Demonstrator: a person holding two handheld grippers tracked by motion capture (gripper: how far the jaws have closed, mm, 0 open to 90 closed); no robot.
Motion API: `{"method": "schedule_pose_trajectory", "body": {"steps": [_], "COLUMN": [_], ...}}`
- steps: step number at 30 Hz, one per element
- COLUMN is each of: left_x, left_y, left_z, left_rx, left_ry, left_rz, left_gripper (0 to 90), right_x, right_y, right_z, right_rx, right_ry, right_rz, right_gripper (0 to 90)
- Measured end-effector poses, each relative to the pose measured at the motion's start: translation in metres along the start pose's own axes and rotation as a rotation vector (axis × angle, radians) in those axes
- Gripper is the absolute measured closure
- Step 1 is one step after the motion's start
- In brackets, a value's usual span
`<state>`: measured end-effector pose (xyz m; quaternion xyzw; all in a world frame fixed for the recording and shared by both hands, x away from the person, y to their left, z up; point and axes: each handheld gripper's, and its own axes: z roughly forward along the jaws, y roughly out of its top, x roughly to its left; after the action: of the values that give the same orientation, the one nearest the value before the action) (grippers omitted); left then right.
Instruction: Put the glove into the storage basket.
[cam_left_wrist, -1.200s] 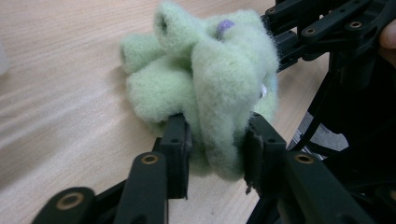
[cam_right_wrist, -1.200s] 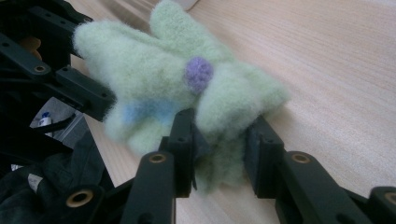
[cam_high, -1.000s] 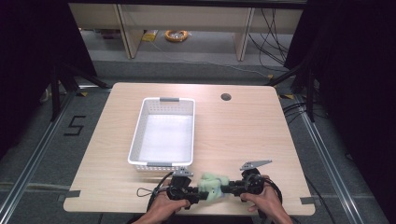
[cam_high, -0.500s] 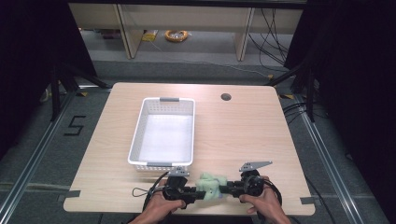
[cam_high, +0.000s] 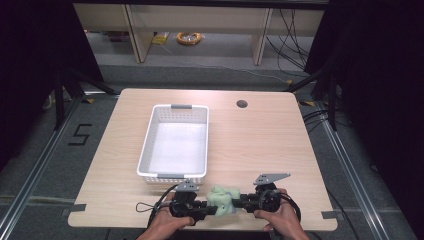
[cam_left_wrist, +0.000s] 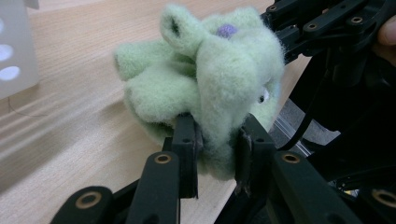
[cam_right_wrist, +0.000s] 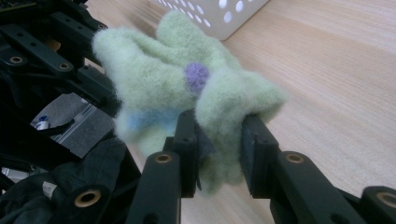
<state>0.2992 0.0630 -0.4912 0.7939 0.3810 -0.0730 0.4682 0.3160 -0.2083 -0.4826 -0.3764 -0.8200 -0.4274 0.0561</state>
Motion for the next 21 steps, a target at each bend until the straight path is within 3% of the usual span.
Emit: {"method": "schedule_pose_trajectory", "body": {"steps": [1,3,4,5,8,9,10,11,13,16,21], "left_x": [0.000,0.001,0.000,0.000,0.000,-0.002,-0.002,-0.003,-0.002,-0.004,-0.005], "left_y": [0.001,0.001,0.002,0.002,0.004,0.005,0.005,0.007,0.010,0.014,0.022], "left_z": [-0.002,-0.002,-0.003,-0.003,-0.006,-0.007,-0.007,-0.008,-0.010,-0.014,-0.021], "left_rx": [0.002,-0.001,0.002,0.002,-0.009,-0.009,-0.009,-0.019,-0.031,-0.043,-0.058], "left_ry": [0.015,0.000,0.021,0.021,0.001,0.014,0.014,0.019,-0.006,-0.004,0.003], "left_rz": [0.004,-0.001,0.002,0.002,0.008,0.010,0.010,0.011,0.018,0.027,0.032], "left_gripper": [71.6,71.6,71.6,71.6,71.5,71.5,71.5,71.5,71.4,71.4,71.4], "right_x": [0.000,-0.001,0.001,0.001,0.004,0.003,0.003,0.007,0.007,0.010,0.013], "right_y": [0.000,0.001,0.002,0.003,0.006,0.007,0.007,0.010,0.013,0.018,0.026], "right_z": [0.000,-0.001,-0.001,-0.002,-0.005,-0.005,-0.005,-0.008,-0.008,-0.013,-0.016], "right_rx": [-0.002,-0.004,-0.012,-0.013,-0.014,-0.022,-0.022,-0.017,-0.032,-0.045,-0.052], "right_ry": [0.013,-0.007,0.011,-0.002,-0.013,0.004,0.004,-0.004,0.005,-0.019,-0.004], "right_rz": [0.011,-0.007,0.011,-0.009,0.000,-0.024,-0.024,0.005,-0.013,-0.030,-0.030], "right_gripper": [71.2,71.1,71.2,71.1,71.1,71.1,71.1,71.2,71.1,71.2,71.2]}}
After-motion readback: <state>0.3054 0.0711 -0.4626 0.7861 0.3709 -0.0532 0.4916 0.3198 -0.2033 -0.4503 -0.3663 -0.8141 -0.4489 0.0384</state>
